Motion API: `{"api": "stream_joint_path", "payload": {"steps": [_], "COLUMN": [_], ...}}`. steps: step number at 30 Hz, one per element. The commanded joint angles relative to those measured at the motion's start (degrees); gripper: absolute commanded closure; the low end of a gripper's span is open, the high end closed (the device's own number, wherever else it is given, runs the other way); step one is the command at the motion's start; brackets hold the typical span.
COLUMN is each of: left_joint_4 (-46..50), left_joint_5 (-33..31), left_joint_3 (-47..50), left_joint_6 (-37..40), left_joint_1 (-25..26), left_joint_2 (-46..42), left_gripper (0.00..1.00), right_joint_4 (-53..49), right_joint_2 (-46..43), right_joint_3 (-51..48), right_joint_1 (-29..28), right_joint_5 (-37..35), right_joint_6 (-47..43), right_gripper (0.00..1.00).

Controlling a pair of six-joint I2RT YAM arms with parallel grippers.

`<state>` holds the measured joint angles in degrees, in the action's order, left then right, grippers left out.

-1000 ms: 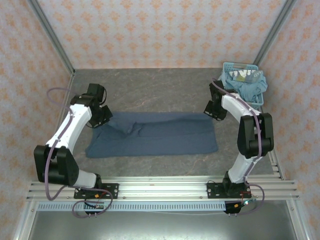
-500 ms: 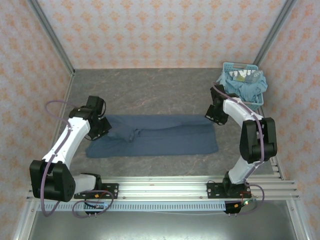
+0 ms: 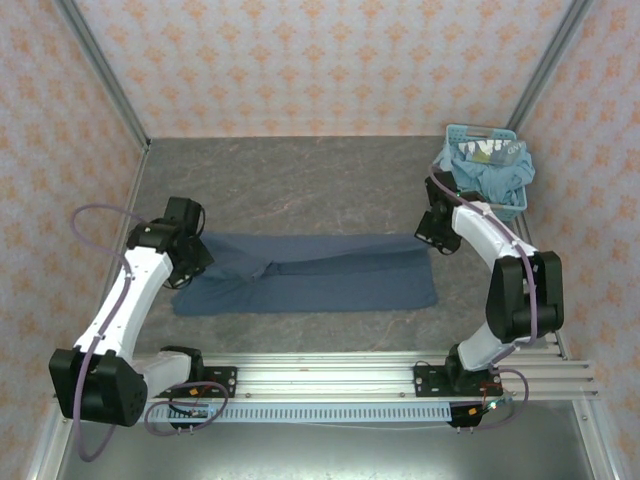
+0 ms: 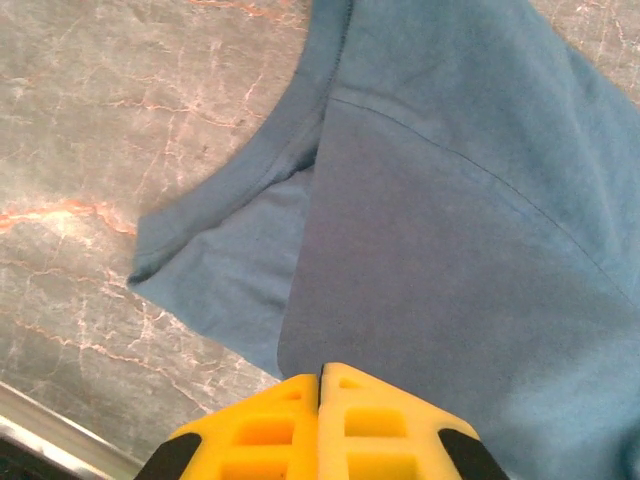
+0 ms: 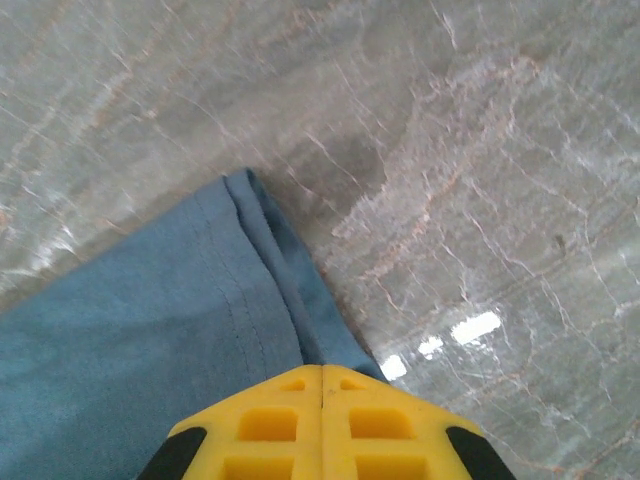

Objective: Fold and stack the t-shirts

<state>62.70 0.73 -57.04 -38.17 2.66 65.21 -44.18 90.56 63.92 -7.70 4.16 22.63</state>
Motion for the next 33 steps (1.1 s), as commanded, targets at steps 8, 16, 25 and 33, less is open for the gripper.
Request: {"api": "stream_joint_path", "payload": {"steps": [8,16,25,33], "left_joint_4": [-0.41,-1.27,1.06,2.96], "left_joint_5": [-0.82,-1.18,0.75,2.48], "left_joint_3": [8.0,10.29,9.95,11.79], "left_joint_6": [-3.81,-5.89,-9.88,-15.08], "left_joint_1": [1.77,2.87,5.16,9.07], "left_joint_2": [0.57,0.21,-2.83,-7.33], "left_gripper": [1.0,1.0,1.0,1.0], "right_joint_4": [-0.01,0.57,0.14,-1.13], "right_joint_2": [0.7,1.9,1.3,-0.68], "right_joint_3": [-7.17,-8.02,-7.51,-6.27], "right_joint_1": [-0.38,-0.64,-0.68,-0.73], "right_joint_5": [-1.88,-2.4,-3.79,-5.85], "right_joint_6": [2.06,2.24,2.25,2.36], "right_gripper": [1.0,1.0,1.0,1.0]}}
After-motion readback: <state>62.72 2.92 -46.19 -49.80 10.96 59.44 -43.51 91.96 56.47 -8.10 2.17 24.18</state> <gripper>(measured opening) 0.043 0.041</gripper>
